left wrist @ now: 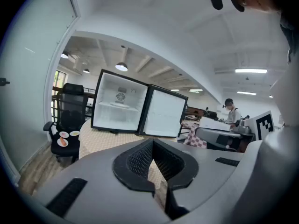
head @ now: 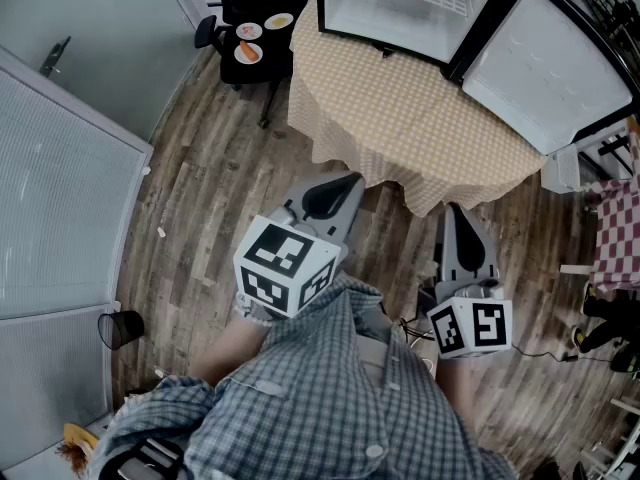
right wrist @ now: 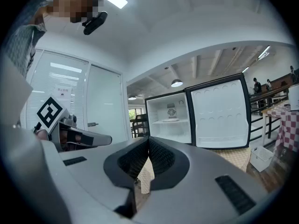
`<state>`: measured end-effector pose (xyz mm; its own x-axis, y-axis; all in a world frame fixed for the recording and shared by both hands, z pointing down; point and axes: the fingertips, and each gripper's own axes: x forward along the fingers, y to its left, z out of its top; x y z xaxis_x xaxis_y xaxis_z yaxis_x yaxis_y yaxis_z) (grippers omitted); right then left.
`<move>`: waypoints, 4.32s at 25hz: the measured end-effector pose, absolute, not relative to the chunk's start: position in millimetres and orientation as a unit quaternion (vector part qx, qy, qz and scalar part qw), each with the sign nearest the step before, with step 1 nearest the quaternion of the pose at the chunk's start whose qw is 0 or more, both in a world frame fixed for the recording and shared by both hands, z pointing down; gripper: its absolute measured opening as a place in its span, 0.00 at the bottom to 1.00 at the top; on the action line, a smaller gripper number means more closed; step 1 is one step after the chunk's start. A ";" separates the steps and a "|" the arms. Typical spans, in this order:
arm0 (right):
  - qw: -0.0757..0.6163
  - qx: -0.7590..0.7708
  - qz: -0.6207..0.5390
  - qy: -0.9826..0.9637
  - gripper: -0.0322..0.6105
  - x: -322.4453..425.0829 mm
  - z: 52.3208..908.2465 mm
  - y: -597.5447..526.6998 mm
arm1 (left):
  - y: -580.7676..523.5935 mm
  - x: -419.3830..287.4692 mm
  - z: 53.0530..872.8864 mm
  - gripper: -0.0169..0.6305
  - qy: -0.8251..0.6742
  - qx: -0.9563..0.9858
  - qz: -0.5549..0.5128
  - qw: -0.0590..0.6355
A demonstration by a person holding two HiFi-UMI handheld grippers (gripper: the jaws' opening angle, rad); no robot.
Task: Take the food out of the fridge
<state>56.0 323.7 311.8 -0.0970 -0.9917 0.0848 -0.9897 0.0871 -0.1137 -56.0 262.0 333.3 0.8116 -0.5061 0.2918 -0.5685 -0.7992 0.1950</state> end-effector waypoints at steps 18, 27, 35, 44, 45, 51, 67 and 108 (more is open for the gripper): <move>-0.016 -0.683 -0.059 0.728 0.06 35.2 317.9 308.3 | 244.6 -86.6 335.2 0.04 -0.284 0.943 0.108 0.135; -0.003 -0.699 -0.071 0.712 0.06 10.9 326.5 305.6 | 232.3 -124.0 335.4 0.04 -0.285 0.944 0.106 0.130; -0.005 -0.702 -0.070 0.708 0.06 -8.5 329.5 305.3 | 228.7 -144.2 339.9 0.04 -0.282 0.944 0.104 0.135; -0.014 -0.701 -0.082 0.708 0.06 3.3 339.1 294.4 | 216.9 -138.3 350.5 0.04 -0.285 0.941 0.106 0.149; -0.019 -0.699 -0.082 0.711 0.06 5.6 340.1 290.5 | 213.7 -137.2 351.9 0.04 -0.287 0.940 0.105 0.151; -0.026 -0.685 -0.074 0.724 0.07 25.5 337.8 259.3 | 189.8 -126.6 351.8 0.04 -0.307 0.934 0.100 0.152; -0.020 -0.637 -0.086 0.766 0.06 75.1 341.2 148.1 | 99.1 -73.4 345.8 0.04 -0.356 0.917 0.099 0.151; -0.115 -0.590 0.013 0.799 0.06 167.2 322.3 19.9 | -21.7 47.1 310.1 0.04 -0.382 0.909 0.063 0.153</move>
<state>167.2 19.9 322.3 -0.2779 -0.9458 0.1677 -0.9398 0.3039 0.1565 47.1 -21.7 310.1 0.6996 -0.6758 0.2319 -0.7145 -0.6605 0.2306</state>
